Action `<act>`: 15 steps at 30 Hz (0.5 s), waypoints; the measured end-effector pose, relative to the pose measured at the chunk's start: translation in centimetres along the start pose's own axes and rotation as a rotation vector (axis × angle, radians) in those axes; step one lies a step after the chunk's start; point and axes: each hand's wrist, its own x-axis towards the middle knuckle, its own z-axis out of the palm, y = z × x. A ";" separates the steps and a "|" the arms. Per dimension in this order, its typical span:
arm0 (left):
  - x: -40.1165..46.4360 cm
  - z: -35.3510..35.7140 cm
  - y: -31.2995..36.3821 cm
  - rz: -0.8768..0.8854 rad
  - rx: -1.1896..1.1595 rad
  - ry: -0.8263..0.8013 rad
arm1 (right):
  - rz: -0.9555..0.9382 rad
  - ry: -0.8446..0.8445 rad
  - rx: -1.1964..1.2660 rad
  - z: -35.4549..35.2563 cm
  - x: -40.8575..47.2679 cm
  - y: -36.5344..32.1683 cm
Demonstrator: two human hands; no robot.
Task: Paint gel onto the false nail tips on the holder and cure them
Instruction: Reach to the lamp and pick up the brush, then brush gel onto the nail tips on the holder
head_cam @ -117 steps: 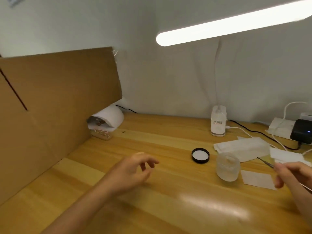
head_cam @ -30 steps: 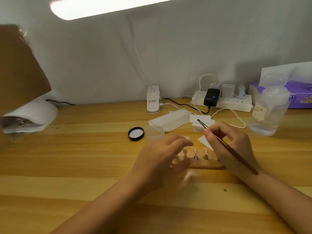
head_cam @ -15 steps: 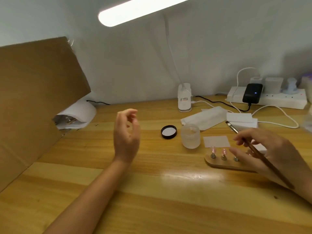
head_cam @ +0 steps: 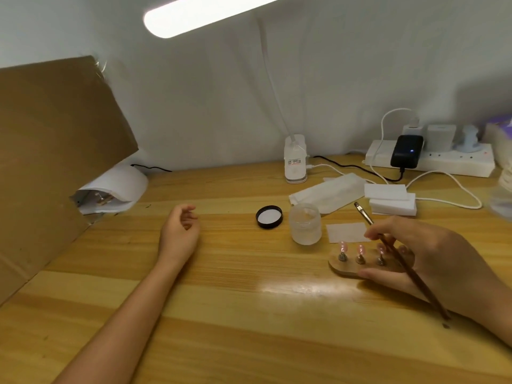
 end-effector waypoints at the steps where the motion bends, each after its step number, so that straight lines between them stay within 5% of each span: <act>1: -0.5 0.8 1.1 0.054 -0.042 -0.051 | -0.002 -0.002 0.000 0.0 0.0 0.0; 10: -5.6 4.3 8.8 0.454 -0.162 -0.448 | -0.029 0.010 -0.032 0.4 0.4 0.0; 15: -8.5 5.5 8.2 0.587 -0.170 -0.326 | 0.017 -0.001 0.013 0.5 0.3 -0.1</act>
